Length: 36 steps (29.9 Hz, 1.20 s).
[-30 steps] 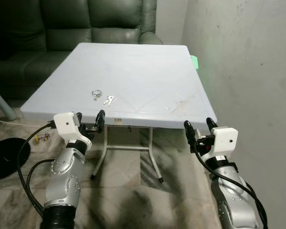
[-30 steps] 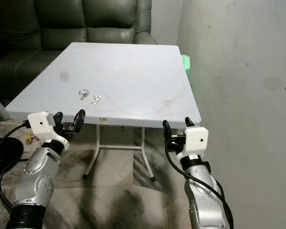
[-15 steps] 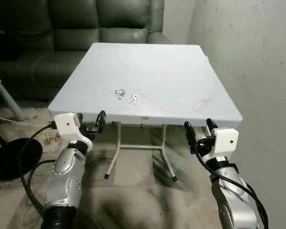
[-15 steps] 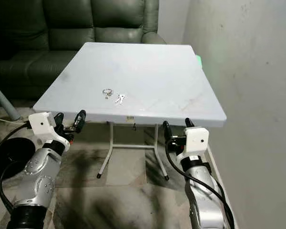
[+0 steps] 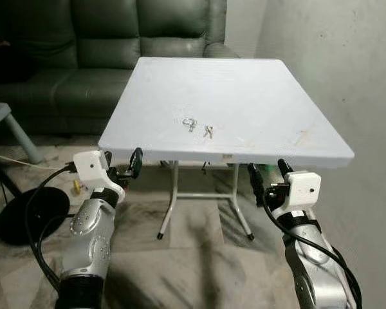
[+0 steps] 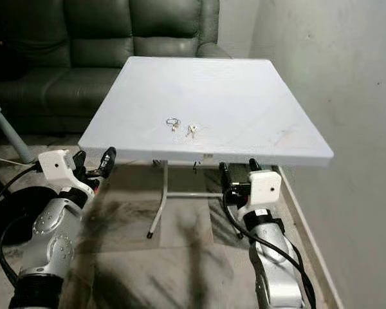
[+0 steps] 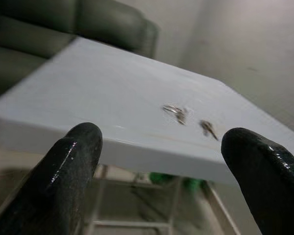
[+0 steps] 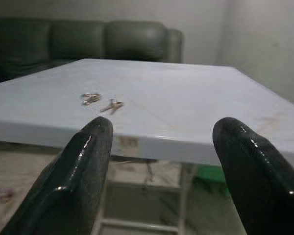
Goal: Hang keys on a hook
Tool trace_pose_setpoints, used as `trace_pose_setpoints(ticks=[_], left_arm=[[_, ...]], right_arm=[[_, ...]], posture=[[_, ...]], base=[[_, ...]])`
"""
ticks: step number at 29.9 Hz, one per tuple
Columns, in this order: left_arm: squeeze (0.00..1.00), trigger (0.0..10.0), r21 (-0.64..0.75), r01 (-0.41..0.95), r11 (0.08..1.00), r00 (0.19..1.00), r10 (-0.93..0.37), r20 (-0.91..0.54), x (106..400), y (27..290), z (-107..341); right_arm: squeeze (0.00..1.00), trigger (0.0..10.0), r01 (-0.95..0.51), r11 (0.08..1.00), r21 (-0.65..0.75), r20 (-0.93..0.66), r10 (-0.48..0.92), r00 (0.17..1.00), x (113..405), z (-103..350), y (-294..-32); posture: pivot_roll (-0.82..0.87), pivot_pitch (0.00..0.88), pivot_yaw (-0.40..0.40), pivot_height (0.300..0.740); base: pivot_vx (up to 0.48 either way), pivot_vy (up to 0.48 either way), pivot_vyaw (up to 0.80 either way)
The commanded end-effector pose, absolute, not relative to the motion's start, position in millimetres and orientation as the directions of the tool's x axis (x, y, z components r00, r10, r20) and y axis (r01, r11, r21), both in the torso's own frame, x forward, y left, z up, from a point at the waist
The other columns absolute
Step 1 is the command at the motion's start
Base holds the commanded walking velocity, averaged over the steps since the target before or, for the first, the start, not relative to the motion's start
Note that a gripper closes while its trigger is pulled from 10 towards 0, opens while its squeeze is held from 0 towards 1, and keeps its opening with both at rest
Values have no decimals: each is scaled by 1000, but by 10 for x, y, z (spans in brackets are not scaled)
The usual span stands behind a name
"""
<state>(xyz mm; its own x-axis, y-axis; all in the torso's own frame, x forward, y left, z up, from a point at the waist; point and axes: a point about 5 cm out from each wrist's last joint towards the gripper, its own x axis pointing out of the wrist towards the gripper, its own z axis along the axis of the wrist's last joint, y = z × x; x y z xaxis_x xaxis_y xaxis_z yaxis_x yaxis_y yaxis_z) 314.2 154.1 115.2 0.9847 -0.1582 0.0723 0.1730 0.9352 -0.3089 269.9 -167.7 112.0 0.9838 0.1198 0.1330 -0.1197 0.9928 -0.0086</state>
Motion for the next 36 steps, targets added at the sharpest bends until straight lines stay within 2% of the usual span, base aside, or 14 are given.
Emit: trace_pose_setpoints(ticks=[1, 3, 27, 36], left_arm=[[0, 10000, -290, 150, 945, 988, -132, 81, 3158, 1627, 1201], [0, 10000, -289, 146, 946, 989, -128, 79, 3161, 1632, 1199], [0, 10000, -284, 143, 948, 989, -123, 84, 3179, 1605, 1211], [0, 10000, -278, 149, 949, 988, -129, 90, 3180, 1595, 1220]], right_arm=[[0, 10000, -134, 991, -4, 158, 133, 978, 2717, 1182, -1636], [0, 10000, -136, 991, -4, 158, 135, 978, 2718, 1182, -1629], [0, 10000, -148, 989, -3, 161, 146, 976, 2757, 1198, -1619], [0, 10000, -156, 988, -8, 166, 155, 974, 2765, 1208, -1607]], posture=[[-80, 0, -23, 740], [-80, 0, -24, 740], [-75, 0, -26, 740], [-73, 0, -27, 740]], base=[[0, 480, 0], [0, 397, 0], [0, 0, 0], [416, 0, 0]])
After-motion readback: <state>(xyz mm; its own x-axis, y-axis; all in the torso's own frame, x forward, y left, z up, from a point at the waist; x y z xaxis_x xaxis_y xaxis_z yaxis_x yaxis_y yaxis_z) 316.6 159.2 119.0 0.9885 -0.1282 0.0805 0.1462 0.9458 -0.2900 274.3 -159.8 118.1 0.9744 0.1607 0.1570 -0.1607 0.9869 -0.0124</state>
